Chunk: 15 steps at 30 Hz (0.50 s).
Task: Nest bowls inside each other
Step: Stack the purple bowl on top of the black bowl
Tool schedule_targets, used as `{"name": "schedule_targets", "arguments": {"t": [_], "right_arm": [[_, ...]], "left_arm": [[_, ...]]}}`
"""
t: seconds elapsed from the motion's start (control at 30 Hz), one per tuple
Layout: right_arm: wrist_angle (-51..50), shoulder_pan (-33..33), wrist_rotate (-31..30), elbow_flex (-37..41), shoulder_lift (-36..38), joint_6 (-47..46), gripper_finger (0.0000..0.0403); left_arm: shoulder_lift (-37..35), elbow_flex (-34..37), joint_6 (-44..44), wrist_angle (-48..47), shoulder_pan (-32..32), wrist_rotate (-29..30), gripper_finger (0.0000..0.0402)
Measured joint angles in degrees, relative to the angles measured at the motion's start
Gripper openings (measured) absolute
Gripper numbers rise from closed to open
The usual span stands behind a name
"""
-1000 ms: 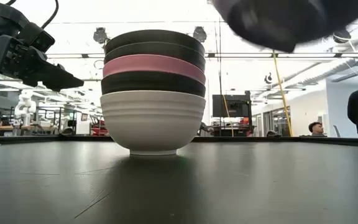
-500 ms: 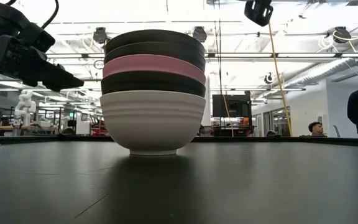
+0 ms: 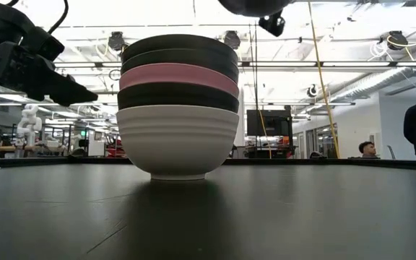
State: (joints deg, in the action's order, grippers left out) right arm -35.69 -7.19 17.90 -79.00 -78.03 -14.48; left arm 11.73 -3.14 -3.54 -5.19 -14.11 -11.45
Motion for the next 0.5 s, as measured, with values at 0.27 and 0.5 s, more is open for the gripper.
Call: {"name": "schedule_targets", "arguments": {"t": [0.27,0.5], "right_arm": [[-9.70,-5.16,3.53,-12.79,-11.36,4.72,0.0003],[-21.06,-6.50,4.72,-24.82,-21.13,9.41,0.0003]], "left_arm": [[0.00,0.00,0.27,-0.15,0.00,0.95,0.0246],[0.00,0.00,0.40,-0.17,0.00,0.95,0.0246]]}}
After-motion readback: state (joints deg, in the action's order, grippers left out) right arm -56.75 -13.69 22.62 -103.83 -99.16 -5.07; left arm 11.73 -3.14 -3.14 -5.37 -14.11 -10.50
